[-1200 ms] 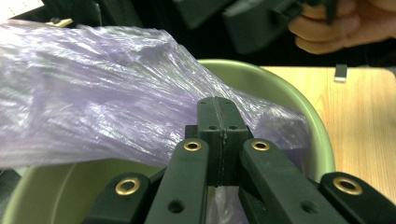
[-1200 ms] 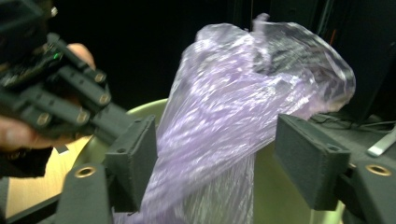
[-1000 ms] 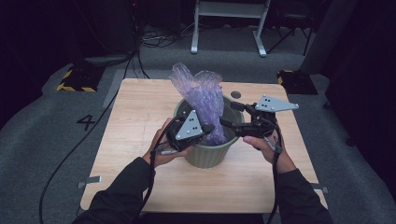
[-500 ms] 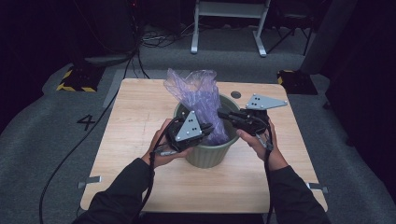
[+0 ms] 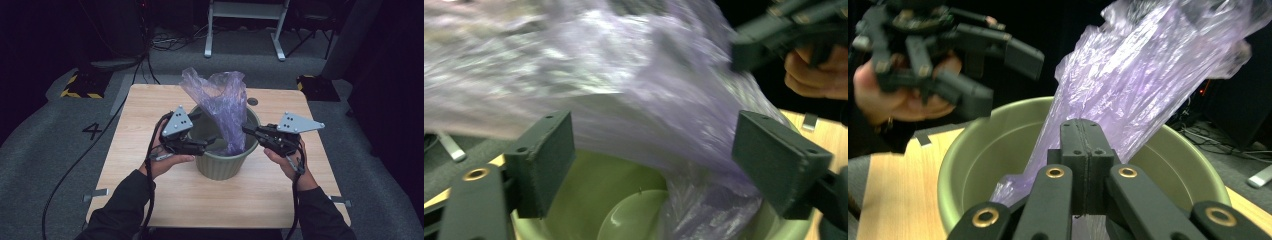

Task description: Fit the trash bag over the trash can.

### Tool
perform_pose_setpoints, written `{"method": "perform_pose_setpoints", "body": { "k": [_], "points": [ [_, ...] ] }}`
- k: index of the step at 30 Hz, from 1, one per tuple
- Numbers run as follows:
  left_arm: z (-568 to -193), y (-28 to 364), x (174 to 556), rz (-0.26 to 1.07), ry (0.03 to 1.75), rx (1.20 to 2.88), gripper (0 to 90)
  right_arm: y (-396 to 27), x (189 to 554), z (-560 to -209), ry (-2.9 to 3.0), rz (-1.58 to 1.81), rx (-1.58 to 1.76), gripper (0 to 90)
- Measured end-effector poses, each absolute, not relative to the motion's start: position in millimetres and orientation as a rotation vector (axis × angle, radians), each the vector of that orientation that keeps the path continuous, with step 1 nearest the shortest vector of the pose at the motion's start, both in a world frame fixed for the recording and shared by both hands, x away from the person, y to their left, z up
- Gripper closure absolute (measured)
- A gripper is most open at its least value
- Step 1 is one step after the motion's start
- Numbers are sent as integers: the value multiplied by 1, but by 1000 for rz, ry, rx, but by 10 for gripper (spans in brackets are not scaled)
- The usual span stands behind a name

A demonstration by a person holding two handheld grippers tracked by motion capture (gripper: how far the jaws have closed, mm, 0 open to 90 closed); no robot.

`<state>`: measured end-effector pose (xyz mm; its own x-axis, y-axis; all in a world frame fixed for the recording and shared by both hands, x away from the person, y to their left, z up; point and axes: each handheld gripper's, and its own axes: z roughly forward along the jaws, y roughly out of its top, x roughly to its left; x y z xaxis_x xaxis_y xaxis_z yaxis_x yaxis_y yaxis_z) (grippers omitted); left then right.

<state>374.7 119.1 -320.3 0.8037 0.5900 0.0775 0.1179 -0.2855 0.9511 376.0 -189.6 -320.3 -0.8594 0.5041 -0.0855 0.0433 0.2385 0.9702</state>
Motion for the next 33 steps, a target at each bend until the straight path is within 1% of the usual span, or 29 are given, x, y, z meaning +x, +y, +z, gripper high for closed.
{"method": "perform_pose_setpoints", "body": {
  "k": [2,9,11,14,15,16,18,19,22,23,27,28,29,33],
  "points": [
    [-318,123,379,478,545,1818,149,-191,373,-321,2138,1652,475,900],
    [-309,118,397,364,569,1802,156,-190,364,-325,2150,1657,376,900],
    [-309,113,400,348,559,1814,193,-188,361,-326,2159,1651,341,900],
    [-308,104,400,373,546,1836,343,-186,359,-326,2169,1640,294,900],
    [-308,101,399,380,532,1849,419,-185,357,-326,2172,1635,289,900],
    [-308,99,398,390,523,1866,514,-185,357,-326,2174,1633,284,900],
    [-308,94,397,419,502,1895,638,-185,356,-326,2172,1634,282,900],
    [-308,93,396,433,490,1903,728,-185,355,-326,2170,1635,279,900],
    [-309,92,394,447,452,1909,883,-187,354,-327,2162,1631,285,887],
    [-309,93,393,446,442,1911,896,-188,353,-327,2160,1631,290,885],
    [-309,93,388,445,409,1918,899,-192,352,-329,2150,1625,307,878],
    [-309,94,387,431,399,1914,899,-193,351,-329,2146,1625,310,877],
    [-310,94,385,391,386,1902,896,-194,351,-330,2143,1626,313,882],
    [-311,89,378,338,404,1886,434,-193,350,-332,2142,1605,318,900]
  ]
}}
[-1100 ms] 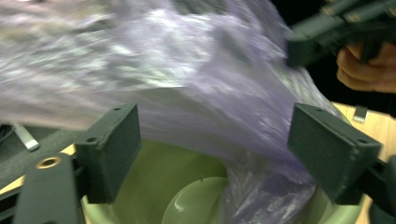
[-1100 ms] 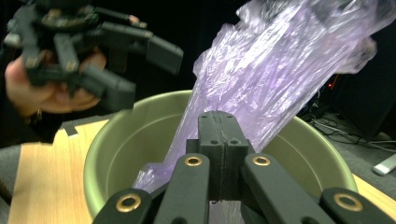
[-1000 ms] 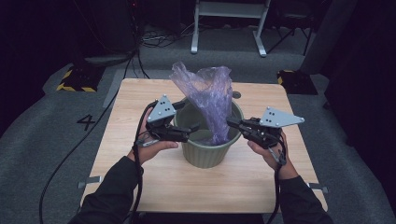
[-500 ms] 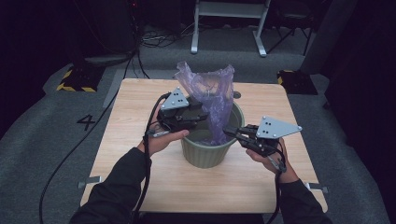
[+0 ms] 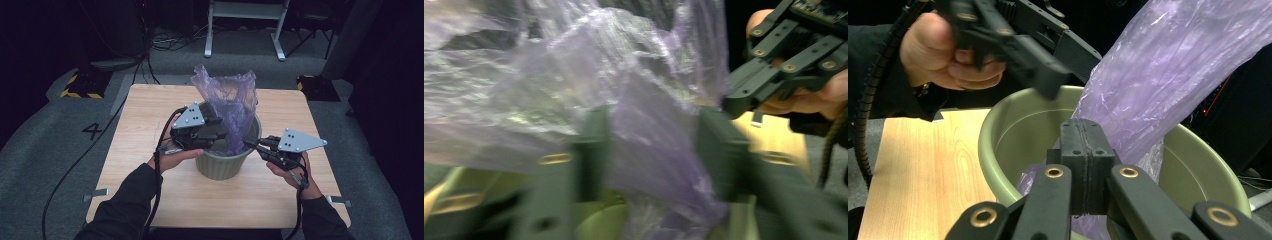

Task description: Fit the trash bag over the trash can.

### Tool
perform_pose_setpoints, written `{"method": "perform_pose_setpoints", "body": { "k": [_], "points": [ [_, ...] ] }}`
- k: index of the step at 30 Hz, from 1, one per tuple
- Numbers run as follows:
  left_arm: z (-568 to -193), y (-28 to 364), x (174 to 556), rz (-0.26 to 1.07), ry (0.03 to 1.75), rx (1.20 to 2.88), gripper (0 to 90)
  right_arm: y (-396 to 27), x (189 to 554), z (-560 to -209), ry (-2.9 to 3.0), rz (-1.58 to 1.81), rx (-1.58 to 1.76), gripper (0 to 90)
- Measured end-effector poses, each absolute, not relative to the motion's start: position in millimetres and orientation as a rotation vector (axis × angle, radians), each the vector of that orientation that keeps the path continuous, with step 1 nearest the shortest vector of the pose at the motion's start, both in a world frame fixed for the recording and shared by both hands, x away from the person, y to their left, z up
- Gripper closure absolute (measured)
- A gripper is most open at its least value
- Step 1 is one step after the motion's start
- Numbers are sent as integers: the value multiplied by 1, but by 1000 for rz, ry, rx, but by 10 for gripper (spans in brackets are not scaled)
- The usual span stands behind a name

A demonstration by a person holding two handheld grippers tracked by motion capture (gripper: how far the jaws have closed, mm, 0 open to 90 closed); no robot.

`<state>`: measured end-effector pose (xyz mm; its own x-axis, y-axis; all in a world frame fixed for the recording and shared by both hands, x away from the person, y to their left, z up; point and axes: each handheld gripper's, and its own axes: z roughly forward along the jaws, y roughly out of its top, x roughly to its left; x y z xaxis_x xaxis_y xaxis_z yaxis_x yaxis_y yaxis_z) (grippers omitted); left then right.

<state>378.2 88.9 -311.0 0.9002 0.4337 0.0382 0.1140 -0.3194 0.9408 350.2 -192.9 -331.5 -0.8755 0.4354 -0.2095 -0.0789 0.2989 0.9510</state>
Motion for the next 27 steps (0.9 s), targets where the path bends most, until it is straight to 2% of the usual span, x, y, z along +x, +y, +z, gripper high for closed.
{"method": "perform_pose_setpoints", "body": {
  "k": [1,4,7,9,11,13,18,19,27],
  "points": [
    [-312,87,378,327,410,1889,331,-193,350,-332,2142,1607,316,900],
    [-312,83,377,335,431,1886,220,-192,348,-332,2141,1606,299,900],
    [-311,80,381,286,452,1872,171,-190,346,-333,2143,1596,265,900],
    [-310,78,382,273,444,1872,173,-188,343,-334,2152,1575,230,900],
    [-309,75,380,301,433,1879,288,-185,341,-335,2164,1544,207,900],
    [-309,73,379,299,392,1903,514,-184,340,-337,2172,1544,188,900],
    [-309,73,374,358,324,1918,864,-187,339,-338,2162,1553,192,900],
    [-309,73,373,365,315,1917,897,-188,338,-339,2158,1550,198,897],
    [-311,71,360,447,236,1975,899,-196,338,-340,2127,1563,248,823]
  ]
}}
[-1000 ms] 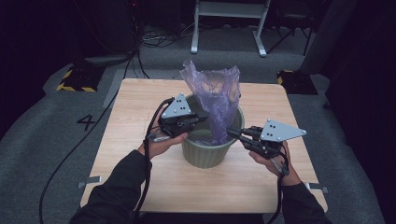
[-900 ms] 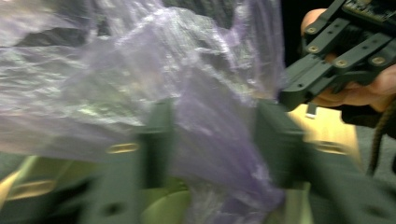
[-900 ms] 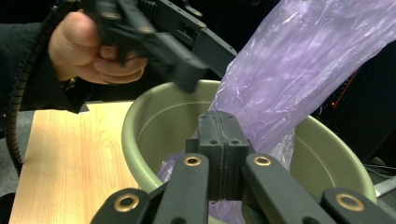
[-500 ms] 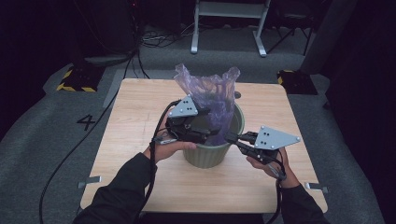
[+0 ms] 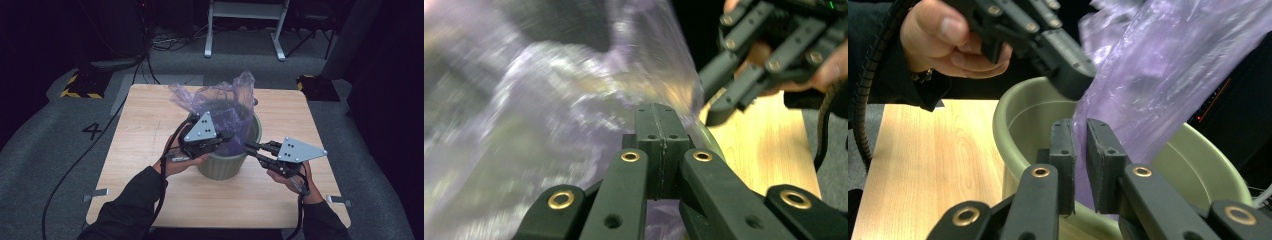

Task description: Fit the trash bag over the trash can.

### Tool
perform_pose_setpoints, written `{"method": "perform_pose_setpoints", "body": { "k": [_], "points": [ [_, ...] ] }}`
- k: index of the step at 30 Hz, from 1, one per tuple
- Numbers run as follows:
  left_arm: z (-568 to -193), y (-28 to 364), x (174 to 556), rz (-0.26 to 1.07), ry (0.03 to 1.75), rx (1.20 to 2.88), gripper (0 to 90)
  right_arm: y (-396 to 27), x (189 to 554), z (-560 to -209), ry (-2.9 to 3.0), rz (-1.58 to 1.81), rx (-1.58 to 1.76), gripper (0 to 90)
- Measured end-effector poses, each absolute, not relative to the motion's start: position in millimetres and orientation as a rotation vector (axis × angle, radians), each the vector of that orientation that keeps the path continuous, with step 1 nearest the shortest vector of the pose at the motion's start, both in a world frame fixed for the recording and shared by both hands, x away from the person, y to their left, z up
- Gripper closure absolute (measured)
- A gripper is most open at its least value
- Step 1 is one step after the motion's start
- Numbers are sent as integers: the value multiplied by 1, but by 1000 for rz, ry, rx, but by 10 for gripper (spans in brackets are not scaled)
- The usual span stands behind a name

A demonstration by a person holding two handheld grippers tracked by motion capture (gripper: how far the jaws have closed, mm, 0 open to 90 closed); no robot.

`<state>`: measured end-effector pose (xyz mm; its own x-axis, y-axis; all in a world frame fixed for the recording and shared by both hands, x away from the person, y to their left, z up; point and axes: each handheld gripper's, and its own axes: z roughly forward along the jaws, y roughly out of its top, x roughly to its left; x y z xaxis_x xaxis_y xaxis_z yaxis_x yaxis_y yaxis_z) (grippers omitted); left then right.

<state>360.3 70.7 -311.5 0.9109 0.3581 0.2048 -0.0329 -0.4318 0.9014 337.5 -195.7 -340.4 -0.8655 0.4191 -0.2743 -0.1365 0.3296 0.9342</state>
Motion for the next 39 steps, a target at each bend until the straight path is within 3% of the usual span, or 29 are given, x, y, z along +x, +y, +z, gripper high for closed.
{"method": "perform_pose_setpoints", "body": {
  "k": [5,8,10,12,17,23,29,36,38,39],
  "points": [
    [-314,70,356,468,216,1988,899,-204,335,-344,2132,1576,272,814],
    [-316,75,352,498,249,1956,897,-208,333,-345,2125,1585,273,900],
    [-317,82,352,515,311,1926,600,-211,333,-347,2129,1586,281,900],
    [-318,92,351,514,351,1897,454,-213,333,-350,2140,1584,284,900],
    [-319,122,342,535,401,1842,341,-216,334,-354,2139,1590,329,900],
    [-317,160,355,550,502,1804,212,-216,336,-350,2117,1600,360,788],
    [-321,184,384,497,618,1763,177,-215,342,-347,2119,1605,405,630],
    [-334,192,401,474,758,1761,183,-217,350,-347,2136,1601,467,557],
    [-340,197,405,421,756,1751,234,-217,351,-346,2132,1605,486,507],
    [-342,198,406,406,748,1763,324,-218,352,-345,2131,1606,493,490]
  ]
}}
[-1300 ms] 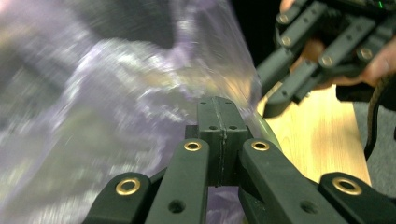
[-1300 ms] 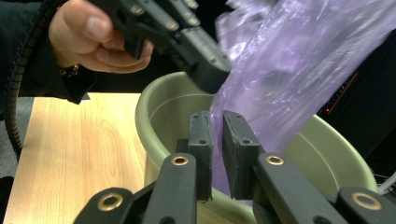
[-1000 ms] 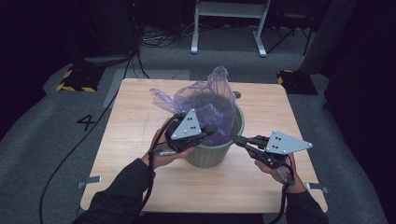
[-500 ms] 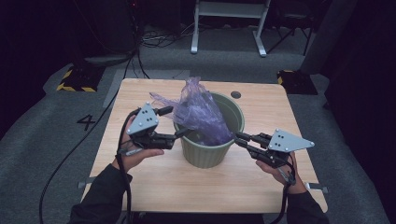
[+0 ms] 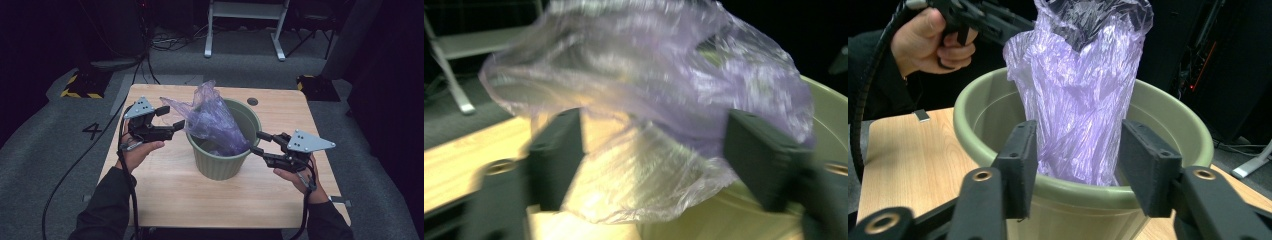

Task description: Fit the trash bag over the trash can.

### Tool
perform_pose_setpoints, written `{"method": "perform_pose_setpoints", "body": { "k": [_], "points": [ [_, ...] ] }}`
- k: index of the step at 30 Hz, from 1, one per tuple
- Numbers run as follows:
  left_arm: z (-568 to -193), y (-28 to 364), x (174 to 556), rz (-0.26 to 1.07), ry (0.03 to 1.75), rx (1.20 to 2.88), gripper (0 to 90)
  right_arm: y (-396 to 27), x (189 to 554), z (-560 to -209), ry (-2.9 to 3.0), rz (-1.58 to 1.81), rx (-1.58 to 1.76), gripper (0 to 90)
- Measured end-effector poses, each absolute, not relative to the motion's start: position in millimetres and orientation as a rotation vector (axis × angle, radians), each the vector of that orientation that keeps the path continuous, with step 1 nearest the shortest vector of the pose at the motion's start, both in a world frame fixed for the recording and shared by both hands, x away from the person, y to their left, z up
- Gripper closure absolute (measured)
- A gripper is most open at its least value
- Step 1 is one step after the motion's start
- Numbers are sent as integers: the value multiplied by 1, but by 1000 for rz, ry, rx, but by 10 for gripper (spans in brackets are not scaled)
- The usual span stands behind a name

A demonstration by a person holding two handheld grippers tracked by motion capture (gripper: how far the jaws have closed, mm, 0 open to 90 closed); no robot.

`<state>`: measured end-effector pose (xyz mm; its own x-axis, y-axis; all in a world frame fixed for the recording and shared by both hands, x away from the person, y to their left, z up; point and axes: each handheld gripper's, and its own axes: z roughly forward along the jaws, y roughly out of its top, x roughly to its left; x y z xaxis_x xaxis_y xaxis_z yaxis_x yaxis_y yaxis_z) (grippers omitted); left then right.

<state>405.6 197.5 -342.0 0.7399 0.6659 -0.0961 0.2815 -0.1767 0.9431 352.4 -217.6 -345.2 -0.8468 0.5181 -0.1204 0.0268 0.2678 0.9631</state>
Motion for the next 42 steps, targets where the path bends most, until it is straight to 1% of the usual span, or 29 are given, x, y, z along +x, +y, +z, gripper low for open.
{"method": "perform_pose_setpoints", "body": {
  "k": [1,3,4,5,6,8,9,13,19,24,27,33,42],
  "points": [
    [-343,198,406,391,730,1775,418,-218,353,-344,2129,1609,497,471],
    [-347,197,406,348,670,1804,510,-218,355,-342,2127,1608,515,426],
    [-347,196,405,343,653,1811,610,-217,356,-341,2126,1609,527,402],
    [-349,195,404,327,634,1816,666,-217,356,-340,2124,1610,531,389],
    [-350,193,403,327,620,1824,744,-216,357,-339,2118,1608,535,380],
    [-354,191,400,312,592,1842,858,-215,359,-338,2118,1610,542,371],
    [-356,189,398,311,588,1849,897,-214,360,-338,2117,1613,547,368],
    [-360,190,392,309,574,1852,898,-207,364,-336,2129,1596,540,359],
    [-363,192,380,341,538,1871,898,-191,367,-327,2153,1573,494,344],
    [-365,191,364,316,480,1884,898,-182,366,-325,2169,1570,470,341],
    [-369,183,351,323,434,1918,898,-179,365,-325,2180,1575,467,338],
    [-378,167,336,303,401,1935,898,-169,357,-327,2212,1586,437,318],
    [-384,148,329,341,380,1964,898,-150,346,-331,2261,1604,386,284]
  ]
}}
